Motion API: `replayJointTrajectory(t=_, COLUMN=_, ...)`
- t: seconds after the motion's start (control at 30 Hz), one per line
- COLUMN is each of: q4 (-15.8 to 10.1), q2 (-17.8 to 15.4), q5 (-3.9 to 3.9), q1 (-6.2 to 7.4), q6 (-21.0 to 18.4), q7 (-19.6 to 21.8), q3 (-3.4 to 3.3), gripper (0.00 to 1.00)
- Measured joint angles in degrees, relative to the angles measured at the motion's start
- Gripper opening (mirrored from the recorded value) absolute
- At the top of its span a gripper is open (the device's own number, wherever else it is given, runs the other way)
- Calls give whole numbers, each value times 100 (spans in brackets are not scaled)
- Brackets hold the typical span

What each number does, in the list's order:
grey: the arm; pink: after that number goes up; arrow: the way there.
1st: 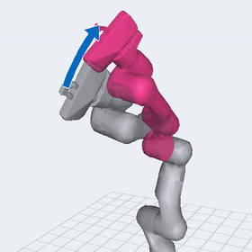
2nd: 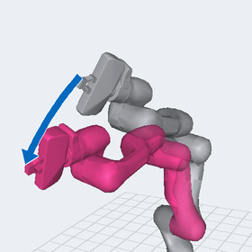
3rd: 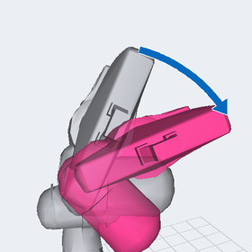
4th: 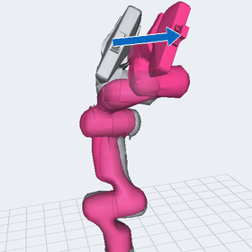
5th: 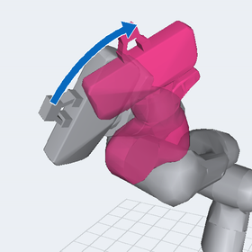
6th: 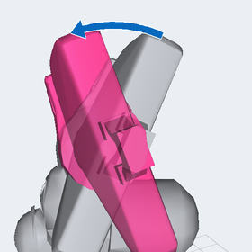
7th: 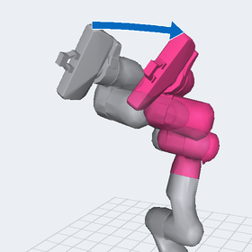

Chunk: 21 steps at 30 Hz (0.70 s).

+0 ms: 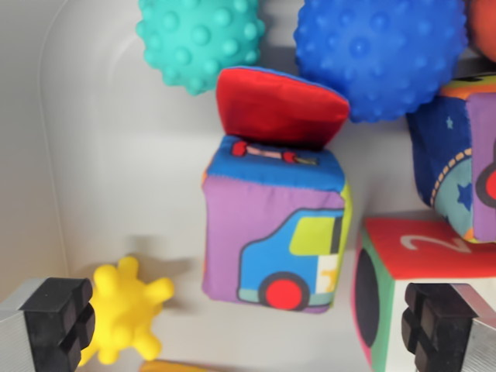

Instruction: Pick an object from the bin

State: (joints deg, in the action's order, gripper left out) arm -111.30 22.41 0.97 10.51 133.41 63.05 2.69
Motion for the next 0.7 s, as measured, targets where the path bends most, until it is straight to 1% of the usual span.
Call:
replayJointTrajectory(t=0.13, q4=-33, q2=185, q5=2, q1=-1, q6=210, q7=1, q3=-25, gripper=100)
replayJointTrajectory(t=0.47, q4=-70, q2=622, q5=13, q1=10, q6=678, q7=10, q3=-38, gripper=100)
replayJointTrajectory(t=0.7, q4=-66, q2=880, q5=21, q1=24, q6=935, q7=16, q3=-54, gripper=100)
